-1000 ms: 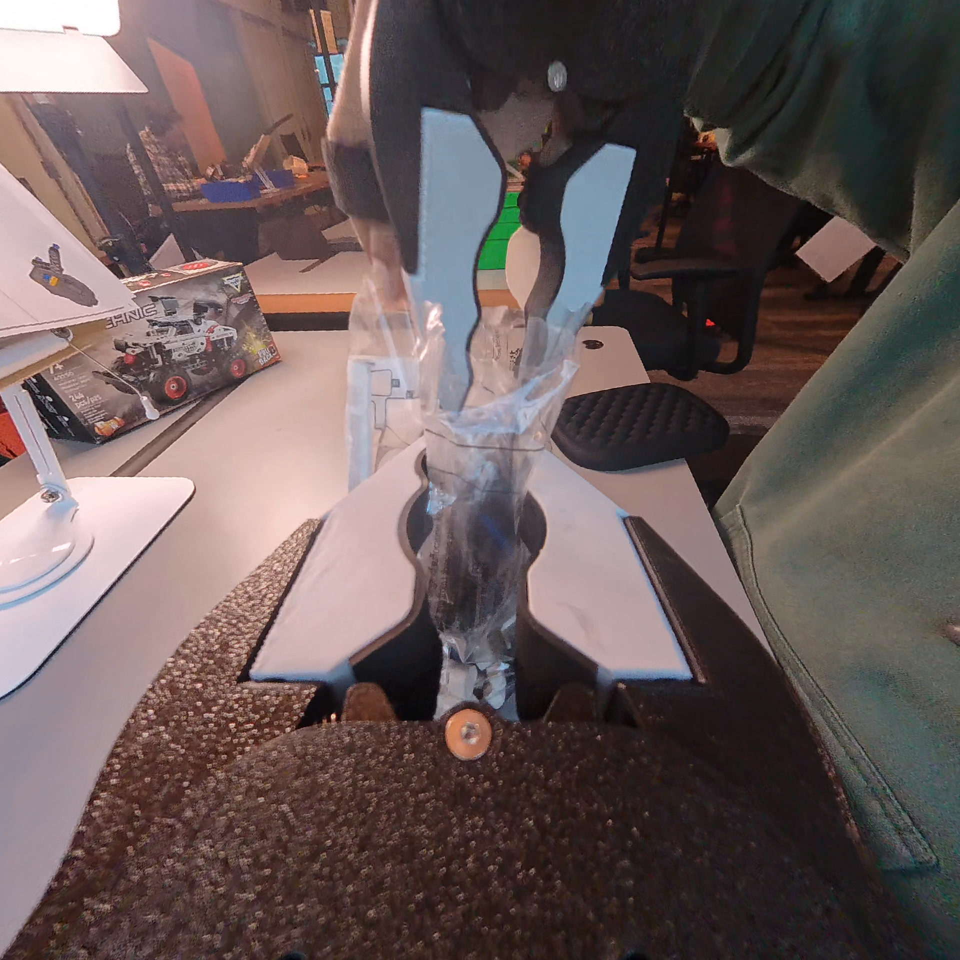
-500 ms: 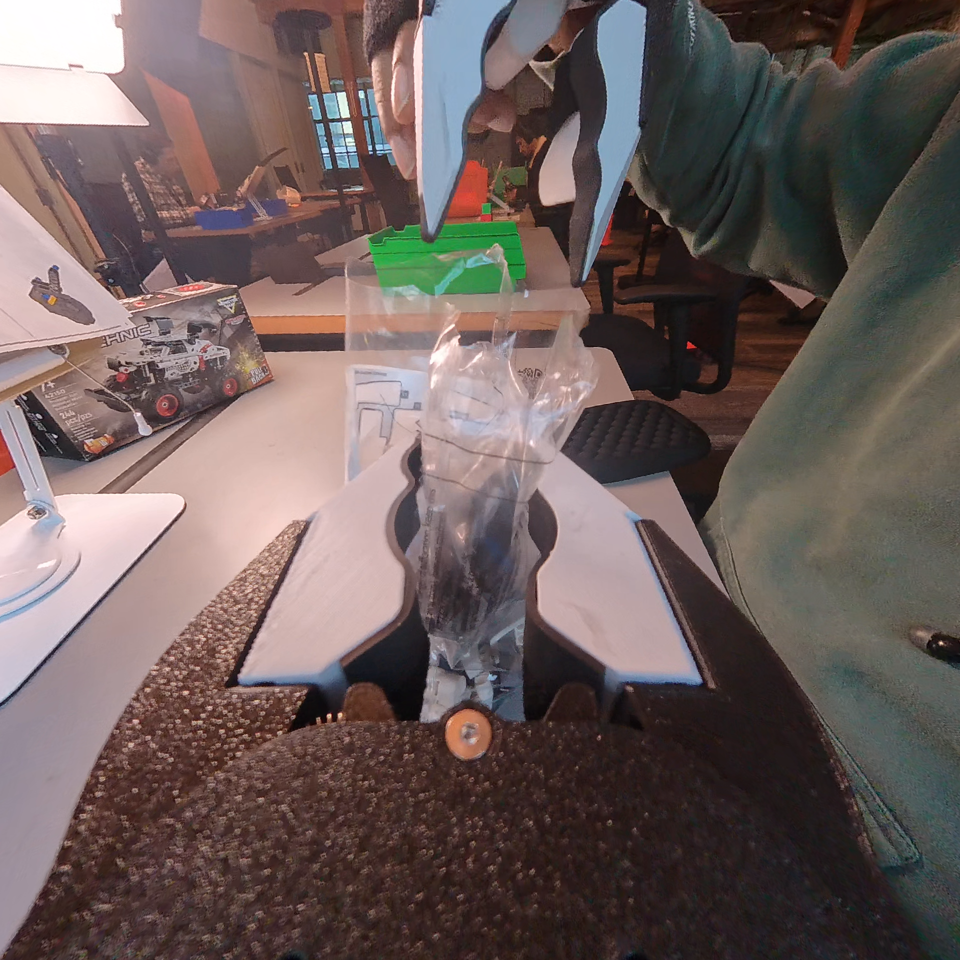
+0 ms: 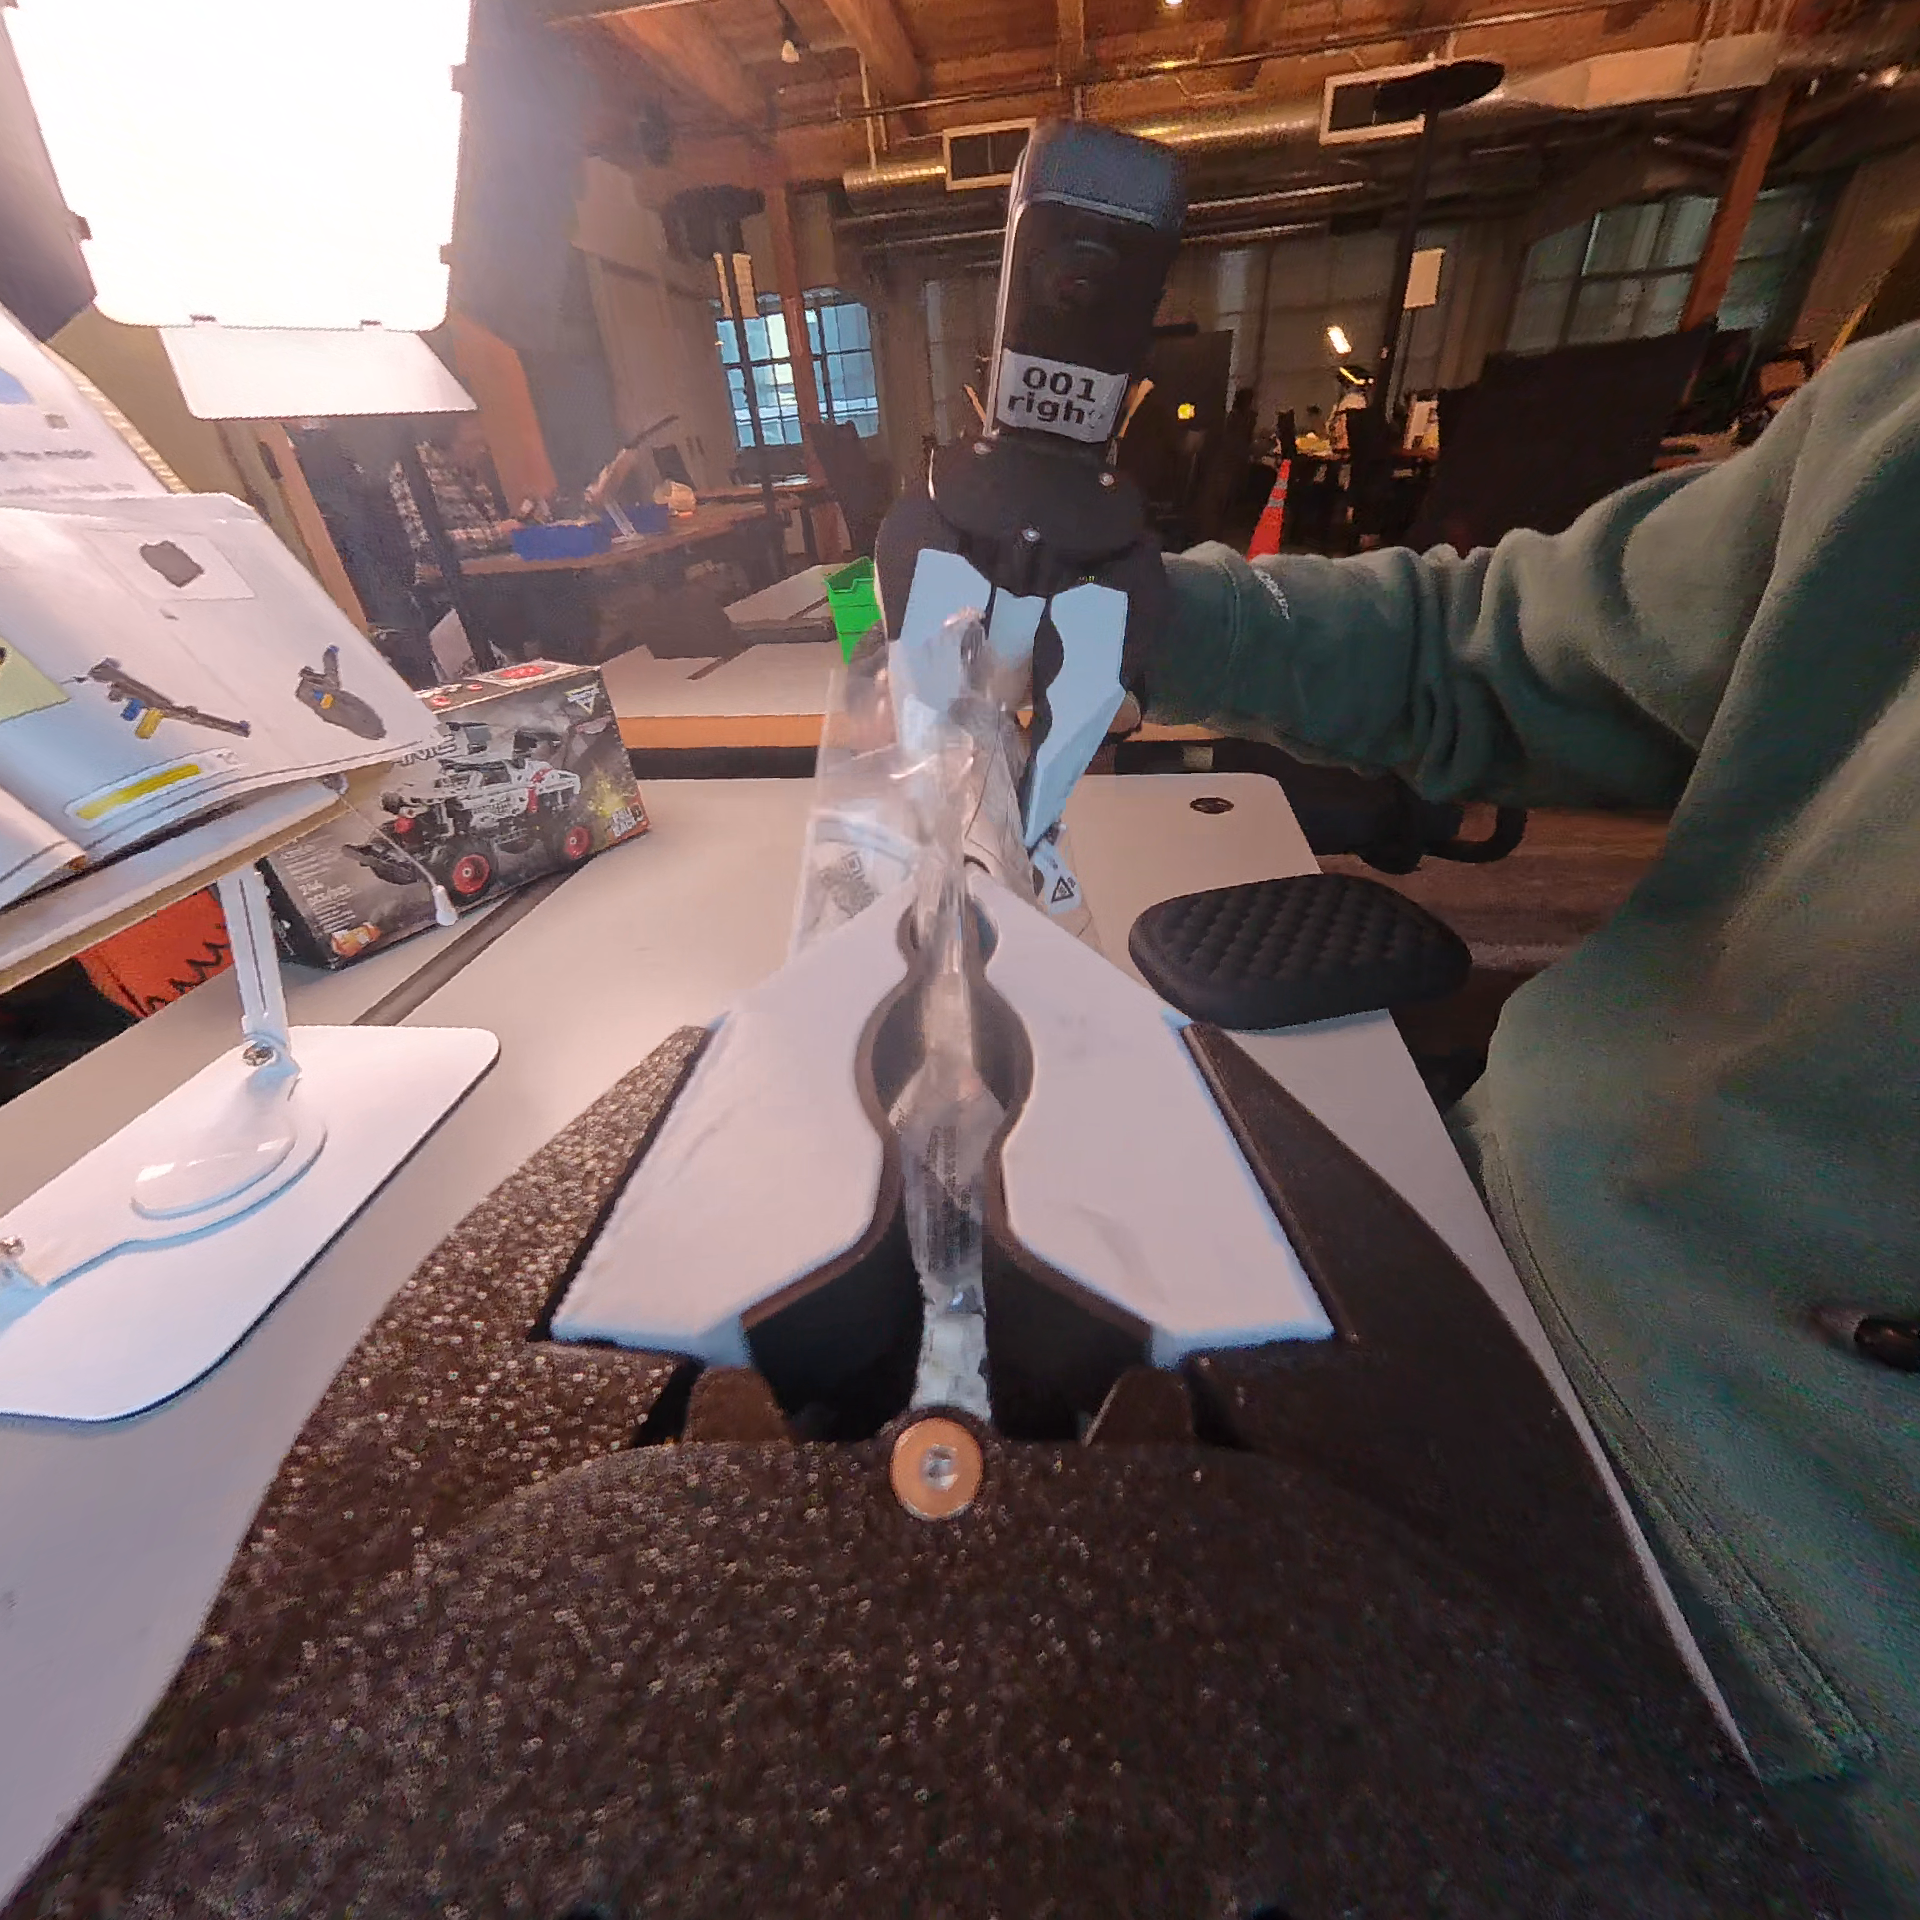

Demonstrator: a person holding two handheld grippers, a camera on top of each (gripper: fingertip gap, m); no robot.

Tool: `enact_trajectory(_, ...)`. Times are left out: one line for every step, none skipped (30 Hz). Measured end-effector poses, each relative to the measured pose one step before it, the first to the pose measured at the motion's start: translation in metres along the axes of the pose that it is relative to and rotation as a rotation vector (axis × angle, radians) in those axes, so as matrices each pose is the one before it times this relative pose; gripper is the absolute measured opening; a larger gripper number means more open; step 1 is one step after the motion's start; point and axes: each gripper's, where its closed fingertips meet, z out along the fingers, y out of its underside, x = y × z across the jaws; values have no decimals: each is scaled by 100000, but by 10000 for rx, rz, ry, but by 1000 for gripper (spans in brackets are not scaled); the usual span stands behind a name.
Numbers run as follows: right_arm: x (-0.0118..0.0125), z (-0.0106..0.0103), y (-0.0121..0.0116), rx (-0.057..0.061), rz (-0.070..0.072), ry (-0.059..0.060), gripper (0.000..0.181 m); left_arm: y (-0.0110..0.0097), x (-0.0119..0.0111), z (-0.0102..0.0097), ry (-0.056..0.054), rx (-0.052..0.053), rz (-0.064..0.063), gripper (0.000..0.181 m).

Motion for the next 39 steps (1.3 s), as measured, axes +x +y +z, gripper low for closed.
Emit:
enact_trajectory(637, -593, -355, 402, 359, 31, 13, -131, -368, 33, -98, -27, -105, 0)
enact_trajectory(522, -492, -201, 278, 264, 3, 9, -58, -380, 184, -157, -93, -25, 0)
enact_trajectory(461, -412, -221, 317, 189, 38, 8, -83, -334, 235, -108, -82, -57, 0)
enact_trajectory(399, -337, -122, 312, 136, 37, 7, -185, -272, 179, -34, -1, -127, 0)
enact_trajectory(356, -191, 89, 277, 172, 52, 6, -194, -280, 152, -52, 17, -162, 0)
enact_trajectory(169, -69, 378, 212, 171, -39, 5, 37, -126, 199, 0, -110, -133, 0)
enact_trajectory(170, -3, 656, 147, 184, -10, 4, 352, -200, 255, -88, -249, -98, 0)
enact_trajectory(144, 5, 786, 149, 206, -21, 3, 529, -168, 306, -87, -294, -87, 0)
enact_trajectory(10, -51, 751, 189, 252, -125, 1, 529, -12, 327, 18, -256, -164, 0)
enact_trajectory(106, -88, 599, 214, 338, -77, 1, 373, 26, 328, 29, -172, -184, 0)
enact_trajectory(127, -114, 408, 210, 293, -34, 1, 219, 47, 307, 20, -171, -76, 0)
enact_trajectory(54, -120, 194, 170, 164, 8, 2, 3, 236, 181, 125, -131, 63, 0)
enact_trajectory(76, -141, 63, 97, 40, 128, 1, -206, 275, 21, 166, -23, 161, 0)
enact_trajectory(-104, -160, 80, -12, -15, 55, 1, -525, 161, -223, 121, 204, 146, 4)
enact_trajectory(-200, -192, 92, -16, -29, -31, 1, -830, 262, -393, 229, 399, -4, 16)
enact_trajectory(-83, -166, 107, -1, 16, -26, 1, -818, 128, -348, 148, 390, -60, 38)
enact_trajectory(66, -124, 32, 60, 13, 29, 1, -193, -173, -65, -55, 2, 48, 63)
enact_trajectory(127, -28, -8, 84, -45, 76, 1, 519, 71, 314, 66, -360, 193, 80)
enact_trajectory(101, 59, -48, 93, -60, 57, 1, 870, 222, 684, 121, -496, 200, 88)
enact_trajectory(90, 135, -102, 108, -32, 52, 1, 911, -17, 945, -71, -497, 259, 86)
enact_trajectory(42, 153, -86, 110, -44, 32, 1, 804, -533, 959, -408, -449, 354, 72)
enact_trajectory(13, 91, -54, 94, -22, -11, 1, 412, -847, 628, -508, -244, 229, 33)
enact_trajectory(461, -105, -37, 95, -13, 251, 0, -119, -214, 254, 135, 57, -138, 13)
enact_trajectory(569, -340, -34, 134, 20, 250, 1, -115, -597, -75, 67, 55, -555, 5)
enact_trajectory(431, -375, 36, 128, 97, 107, 1, -109, -658, -200, 12, 174, -493, 0)
enact_trajectory(184, -47, 230, -9, 55, 38, 1, 111, -292, 44, 156, 84, -397, 0)
enact_trajectory(334, 34, 180, -25, -64, 162, 0, 135, -351, 100, -10, 63, -274, 0)
enact_trajectory(199, 20, -20, -39, -28, 54, 0, -62, -240, 23, -3, 102, -201, 0)
enact_trajectory(155, 29, -55, -84, -93, 41, 0, -40, -182, -2, -35, 23, -110, 0)
enact_trajectory(151, 53, -88, -54, -105, 67, 1, -50, -165, -51, -77, -9, -45, 0)
enact_trajectory(114, 86, -26, -28, -55, 58, 1, -4, -131, -70, -54, -50, -22, 0)
enact_trajectory(82, 82, 67, -29, -58, 36, 3, 59, -107, -35, -44, -84, 46, 0)
enact_trajectory(117, 5, 24, 21, -40, 29, 5, 62, -88, 6, -48, -78, 126, 0)
enact_trajectory(316, -145, -85, 42, -1, 82, 8, 4, -286, 36, -173, -36, 44, 0)
enact_trajectory(544, -360, -256, 74, -24, 161, 14, -40, -452, 33, -197, -7, -103, 0)
enact_trajectory(800, -582, -518, 183, -20, 242, 23, -28, -608, 3, -204, 0, -120, 0)
enact_trajectory(1215, -691, -709, 231, 18, 398, 28, -14, -858, -17, -267, 1, -122, 0)
enact_trajectory(1641, -726, -793, 241, 52, 541, 35, 32, -911, 3, -224, -16, -48, 0)
enact_trajectory(2036, -638, -801, 225, 108, 671, 42, 57, -843, 57, -130, -31, 14, 0)
